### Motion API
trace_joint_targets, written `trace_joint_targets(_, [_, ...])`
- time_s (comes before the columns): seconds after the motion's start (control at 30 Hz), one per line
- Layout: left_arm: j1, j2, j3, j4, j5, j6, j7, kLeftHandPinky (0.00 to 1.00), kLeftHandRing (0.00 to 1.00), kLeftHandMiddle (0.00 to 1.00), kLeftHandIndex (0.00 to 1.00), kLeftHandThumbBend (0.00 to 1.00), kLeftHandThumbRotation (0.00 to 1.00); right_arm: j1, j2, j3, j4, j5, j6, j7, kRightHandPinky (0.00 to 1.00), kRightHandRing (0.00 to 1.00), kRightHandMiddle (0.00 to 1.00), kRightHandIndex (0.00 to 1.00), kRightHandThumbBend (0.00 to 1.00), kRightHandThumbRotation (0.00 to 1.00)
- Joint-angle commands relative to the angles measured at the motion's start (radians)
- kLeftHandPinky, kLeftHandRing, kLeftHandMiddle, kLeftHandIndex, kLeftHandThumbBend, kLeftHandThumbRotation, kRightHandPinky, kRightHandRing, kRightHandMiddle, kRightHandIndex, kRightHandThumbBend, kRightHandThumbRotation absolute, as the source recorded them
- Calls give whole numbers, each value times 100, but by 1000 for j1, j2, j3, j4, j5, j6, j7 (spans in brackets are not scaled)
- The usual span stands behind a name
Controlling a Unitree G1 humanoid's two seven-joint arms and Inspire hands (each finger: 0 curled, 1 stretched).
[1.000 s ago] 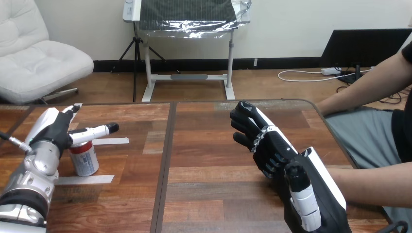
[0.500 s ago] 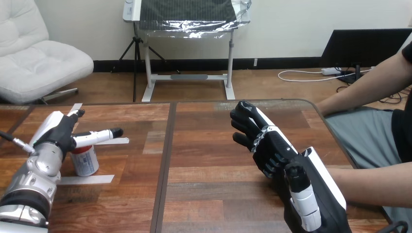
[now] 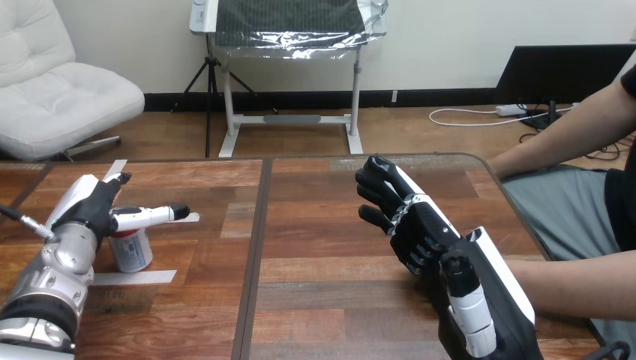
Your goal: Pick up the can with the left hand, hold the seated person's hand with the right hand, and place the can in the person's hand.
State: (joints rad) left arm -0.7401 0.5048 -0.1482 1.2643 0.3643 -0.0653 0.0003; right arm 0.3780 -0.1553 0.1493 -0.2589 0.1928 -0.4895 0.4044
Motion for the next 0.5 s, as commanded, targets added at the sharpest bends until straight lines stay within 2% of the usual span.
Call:
trace_joint_targets(0.0, [-19,1,-12,-1,8,-5,4,86,99,97,94,93,47,-53,15,-1,-28,24,-31,-2,93,96,94,95,74,100])
trace_joint_targets(0.23, [-21,1,-8,1,4,5,3,88,98,96,94,94,39,-52,13,0,-27,32,-30,2,93,96,95,95,76,100])
trace_joint_targets(0.47, [-23,1,-9,5,6,12,2,97,99,97,95,94,32,-55,13,2,-23,41,-32,9,92,96,95,95,76,100])
